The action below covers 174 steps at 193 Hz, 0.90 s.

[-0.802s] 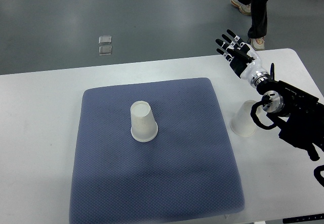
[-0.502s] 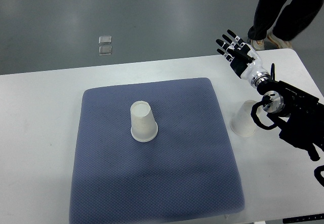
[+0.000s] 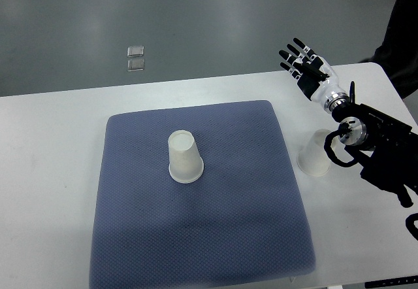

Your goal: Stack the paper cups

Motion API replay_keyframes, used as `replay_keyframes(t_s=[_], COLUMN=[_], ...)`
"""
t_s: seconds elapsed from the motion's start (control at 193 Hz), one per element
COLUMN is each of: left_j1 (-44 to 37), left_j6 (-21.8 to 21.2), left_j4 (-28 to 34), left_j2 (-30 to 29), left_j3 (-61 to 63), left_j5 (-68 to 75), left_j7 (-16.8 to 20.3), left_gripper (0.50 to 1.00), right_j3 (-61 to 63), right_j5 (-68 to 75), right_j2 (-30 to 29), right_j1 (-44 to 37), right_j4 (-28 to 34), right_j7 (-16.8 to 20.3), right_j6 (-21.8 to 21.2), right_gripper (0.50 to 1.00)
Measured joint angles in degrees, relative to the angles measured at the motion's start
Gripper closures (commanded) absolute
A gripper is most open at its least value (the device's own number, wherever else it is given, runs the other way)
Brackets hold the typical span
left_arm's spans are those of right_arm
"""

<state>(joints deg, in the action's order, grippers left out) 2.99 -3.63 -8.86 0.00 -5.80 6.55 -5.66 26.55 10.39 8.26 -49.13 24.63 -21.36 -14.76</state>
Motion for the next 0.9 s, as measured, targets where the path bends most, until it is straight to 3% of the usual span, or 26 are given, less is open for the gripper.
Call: replay_keyframes(t_s=[0.9], left_j1=[0.0], left_j6=[0.0], left_j4=[0.08], left_j2=[0.0], left_j3=[0.0], left_j5=[-0.02], left_j7=[0.01], left_gripper=[0.5], right_j3=[-0.06], right_j5=[-0.38], right_j2=[0.96], right_j1=[-1.56], right_j4=[0.91], right_j7=[0.12], right_j6=[1.75], right_gripper=[0.585])
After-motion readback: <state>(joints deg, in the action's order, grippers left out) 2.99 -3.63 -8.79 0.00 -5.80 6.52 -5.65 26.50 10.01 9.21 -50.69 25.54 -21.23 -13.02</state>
